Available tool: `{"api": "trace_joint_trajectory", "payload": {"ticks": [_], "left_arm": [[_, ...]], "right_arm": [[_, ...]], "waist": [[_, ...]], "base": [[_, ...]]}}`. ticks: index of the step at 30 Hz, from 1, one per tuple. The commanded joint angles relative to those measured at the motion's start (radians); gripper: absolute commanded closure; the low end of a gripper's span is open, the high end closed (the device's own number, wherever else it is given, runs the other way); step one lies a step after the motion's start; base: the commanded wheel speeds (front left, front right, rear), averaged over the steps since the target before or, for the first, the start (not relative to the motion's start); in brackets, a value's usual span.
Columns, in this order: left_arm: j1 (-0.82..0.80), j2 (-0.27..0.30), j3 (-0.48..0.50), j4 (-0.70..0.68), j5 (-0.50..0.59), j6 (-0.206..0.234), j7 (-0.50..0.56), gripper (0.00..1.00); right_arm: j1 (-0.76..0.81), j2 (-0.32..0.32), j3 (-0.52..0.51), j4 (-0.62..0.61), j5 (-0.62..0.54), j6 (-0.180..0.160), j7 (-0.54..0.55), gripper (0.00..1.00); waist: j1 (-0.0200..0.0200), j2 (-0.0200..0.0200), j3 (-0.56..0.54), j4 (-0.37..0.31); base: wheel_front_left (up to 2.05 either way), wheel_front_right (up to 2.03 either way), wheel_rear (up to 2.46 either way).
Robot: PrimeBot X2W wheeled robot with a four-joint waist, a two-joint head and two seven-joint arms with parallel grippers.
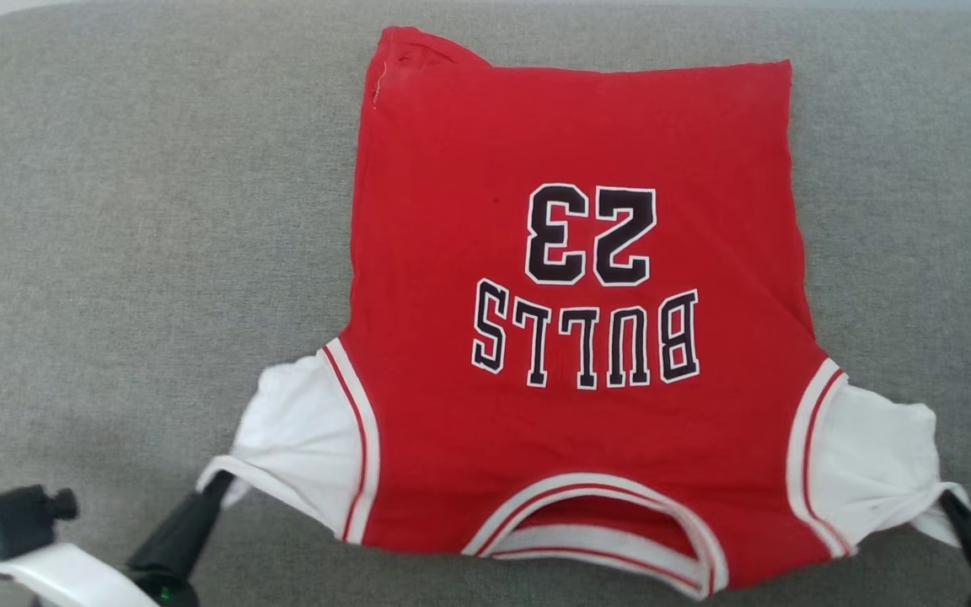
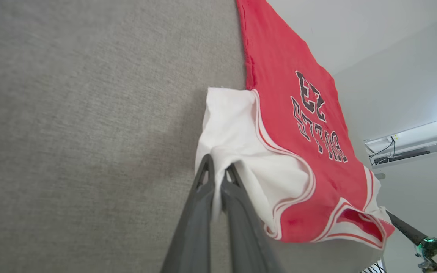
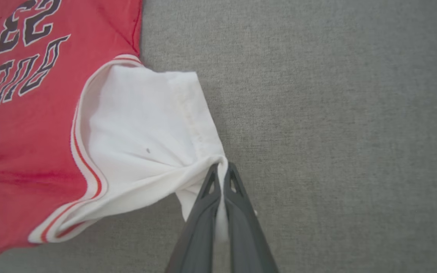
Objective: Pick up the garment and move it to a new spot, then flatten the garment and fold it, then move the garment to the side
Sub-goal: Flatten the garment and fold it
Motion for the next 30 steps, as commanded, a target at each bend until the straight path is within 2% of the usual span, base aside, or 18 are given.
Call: {"api": "trace_joint_trajectory", "payload": {"ticks": [1, 3, 7, 13, 14, 15, 17, 18, 23, 27, 30], "left_arm": [[-0.011, -0.017, -0.009, 0.012, 0.023, 0.000, -0.005, 1.00], [-0.025, -0.028, -0.014, 0.021, 0.025, 0.000, -0.005, 1.00], [-0.075, -0.072, -0.076, 0.096, 0.052, 0.000, -0.002, 1.00], [-0.118, -0.095, -0.127, 0.149, 0.055, 0.000, -0.003, 1.00], [-0.123, -0.095, -0.130, 0.155, 0.058, 0.000, -0.004, 1.00], [-0.128, -0.097, -0.132, 0.159, 0.059, 0.000, -0.004, 1.00], [-0.130, -0.104, -0.133, 0.165, 0.065, 0.000, -0.004, 1.00], [-0.128, -0.107, -0.134, 0.167, 0.068, 0.000, -0.004, 1.00], [-0.124, -0.116, -0.128, 0.153, 0.093, 0.000, -0.005, 1.00], [-0.108, -0.112, -0.115, 0.125, 0.122, 0.000, -0.005, 1.00], [-0.108, -0.115, -0.112, 0.097, 0.151, 0.000, -0.005, 1.00]], "right_arm": [[-0.028, 0.011, 0.014, 0.020, 0.009, 0.000, 0.006, 1.00], [-0.047, 0.013, 0.024, 0.037, 0.017, 0.000, 0.006, 1.00], [-0.118, -0.009, 0.094, 0.167, -0.005, 0.000, 0.007, 1.00], [-0.169, -0.022, 0.161, 0.275, -0.024, 0.000, -0.031, 1.00], [-0.173, -0.023, 0.169, 0.286, -0.021, 0.000, -0.033, 0.97], [-0.175, -0.025, 0.176, 0.294, -0.017, -0.001, -0.038, 0.89], [-0.179, -0.031, 0.186, 0.308, -0.018, -0.001, -0.044, 0.50], [-0.178, -0.039, 0.189, 0.308, -0.026, -0.001, -0.047, 0.00], [-0.156, -0.096, 0.138, 0.212, -0.036, -0.003, -0.038, 0.00], [-0.165, -0.159, 0.026, 0.056, -0.049, 0.000, 0.029, 0.00], [-0.236, -0.194, -0.054, -0.011, -0.053, 0.000, 0.098, 0.00]], "waist": [[0.0000, 0.0000, 0.001, -0.003], [0.0000, 0.0000, 0.001, -0.005], [0.0000, 0.0000, 0.008, -0.012], [0.0000, 0.0000, 0.018, -0.012], [0.0000, 0.0000, 0.019, -0.013], [0.0000, 0.0000, 0.019, -0.013], [0.0000, 0.0000, 0.018, -0.012], [0.0000, 0.0000, 0.017, -0.012], [0.0000, 0.0000, 0.011, 0.004], [0.0000, 0.0000, 0.005, 0.025], [0.0000, 0.0000, 0.011, 0.047]], "base": [[0.00, 0.00, 0.00], [0.00, 0.00, 0.00], [0.00, 0.00, 0.00], [0.00, 0.00, 0.00], [0.00, 0.00, 0.00], [0.00, 0.00, 0.00], [0.00, 0.00, 0.00], [0.00, 0.00, 0.00], [0.00, 0.00, 0.00], [0.00, 0.00, 0.00], [0.00, 0.00, 0.00]]}}
